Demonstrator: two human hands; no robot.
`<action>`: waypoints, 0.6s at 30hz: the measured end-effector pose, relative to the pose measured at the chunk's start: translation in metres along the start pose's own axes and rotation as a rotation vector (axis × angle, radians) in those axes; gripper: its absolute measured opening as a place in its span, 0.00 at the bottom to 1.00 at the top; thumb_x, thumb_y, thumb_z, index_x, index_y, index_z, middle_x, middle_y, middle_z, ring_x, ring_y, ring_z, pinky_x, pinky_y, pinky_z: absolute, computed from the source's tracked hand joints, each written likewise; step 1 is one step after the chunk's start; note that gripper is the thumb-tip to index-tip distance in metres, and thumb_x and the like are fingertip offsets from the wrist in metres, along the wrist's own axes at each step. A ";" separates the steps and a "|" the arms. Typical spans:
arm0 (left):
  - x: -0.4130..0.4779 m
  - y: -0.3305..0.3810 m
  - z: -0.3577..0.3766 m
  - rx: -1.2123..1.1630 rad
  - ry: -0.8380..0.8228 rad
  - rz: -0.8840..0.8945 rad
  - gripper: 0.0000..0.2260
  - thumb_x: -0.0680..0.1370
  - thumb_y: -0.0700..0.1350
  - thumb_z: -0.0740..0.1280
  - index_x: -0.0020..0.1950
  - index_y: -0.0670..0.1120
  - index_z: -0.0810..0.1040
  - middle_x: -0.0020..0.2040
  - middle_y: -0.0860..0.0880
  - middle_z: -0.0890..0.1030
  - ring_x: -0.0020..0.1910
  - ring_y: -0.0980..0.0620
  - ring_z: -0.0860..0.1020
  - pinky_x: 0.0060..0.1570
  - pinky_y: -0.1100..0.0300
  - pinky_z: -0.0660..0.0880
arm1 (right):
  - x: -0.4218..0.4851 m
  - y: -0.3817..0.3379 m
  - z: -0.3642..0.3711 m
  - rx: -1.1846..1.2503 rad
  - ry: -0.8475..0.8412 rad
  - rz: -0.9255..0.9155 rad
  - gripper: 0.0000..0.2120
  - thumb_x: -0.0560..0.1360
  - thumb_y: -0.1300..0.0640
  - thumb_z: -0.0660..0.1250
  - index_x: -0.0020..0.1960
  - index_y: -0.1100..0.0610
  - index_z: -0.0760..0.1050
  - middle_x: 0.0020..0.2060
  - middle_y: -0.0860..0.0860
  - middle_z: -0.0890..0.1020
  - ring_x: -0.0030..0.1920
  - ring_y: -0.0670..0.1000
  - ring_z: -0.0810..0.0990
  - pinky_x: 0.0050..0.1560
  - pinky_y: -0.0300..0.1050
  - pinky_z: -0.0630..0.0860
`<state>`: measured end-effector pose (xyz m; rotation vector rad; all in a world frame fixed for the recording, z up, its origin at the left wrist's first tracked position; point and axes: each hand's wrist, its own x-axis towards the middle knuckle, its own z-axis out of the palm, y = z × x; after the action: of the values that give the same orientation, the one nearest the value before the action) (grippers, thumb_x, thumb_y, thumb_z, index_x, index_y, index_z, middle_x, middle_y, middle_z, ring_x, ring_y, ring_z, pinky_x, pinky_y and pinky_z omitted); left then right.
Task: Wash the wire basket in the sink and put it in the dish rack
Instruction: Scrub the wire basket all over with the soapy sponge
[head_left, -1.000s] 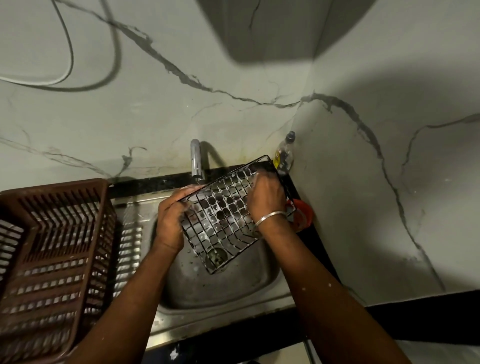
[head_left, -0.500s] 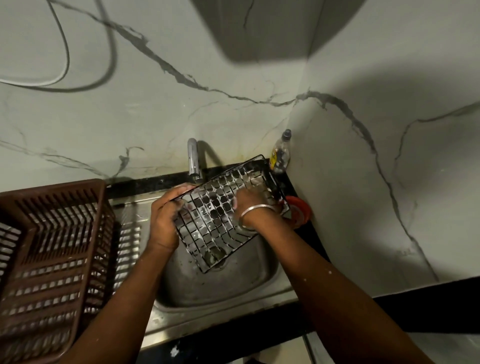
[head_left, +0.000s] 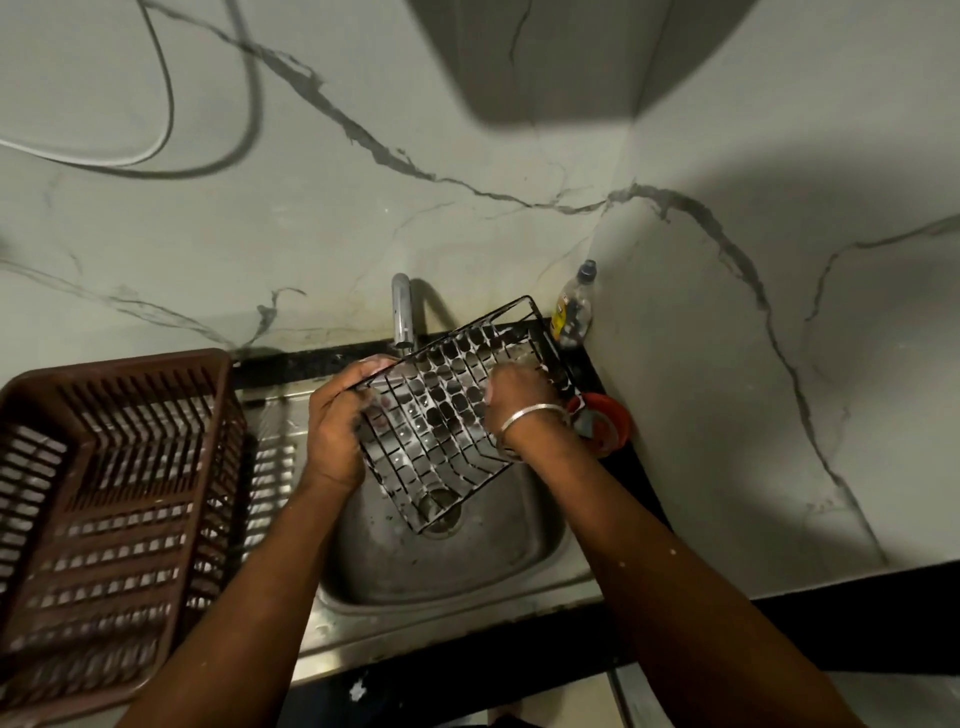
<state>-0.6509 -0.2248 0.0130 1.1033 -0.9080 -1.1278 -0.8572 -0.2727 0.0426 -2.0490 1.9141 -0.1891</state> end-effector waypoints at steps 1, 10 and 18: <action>-0.001 0.001 0.001 0.001 0.000 0.002 0.19 0.72 0.48 0.66 0.59 0.50 0.88 0.59 0.35 0.84 0.54 0.36 0.79 0.59 0.25 0.74 | -0.005 -0.005 0.003 0.018 -0.073 -0.054 0.10 0.73 0.63 0.73 0.52 0.53 0.79 0.51 0.54 0.82 0.55 0.58 0.82 0.54 0.49 0.79; -0.003 0.010 0.012 0.044 -0.027 0.097 0.19 0.75 0.40 0.61 0.57 0.51 0.88 0.62 0.43 0.86 0.58 0.40 0.80 0.51 0.51 0.80 | -0.031 -0.028 0.018 0.127 -0.272 -0.299 0.15 0.71 0.67 0.73 0.42 0.49 0.73 0.46 0.47 0.79 0.49 0.50 0.79 0.51 0.47 0.80; 0.001 0.014 0.012 0.079 -0.054 0.234 0.21 0.75 0.36 0.59 0.65 0.37 0.82 0.62 0.41 0.85 0.62 0.39 0.80 0.55 0.57 0.80 | -0.033 -0.012 0.013 0.113 0.005 -0.225 0.22 0.70 0.73 0.73 0.56 0.53 0.75 0.52 0.52 0.81 0.51 0.53 0.81 0.51 0.47 0.81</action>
<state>-0.6588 -0.2278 0.0292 1.0050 -1.1022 -0.9390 -0.8450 -0.2373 0.0387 -2.1848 1.6329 -0.3473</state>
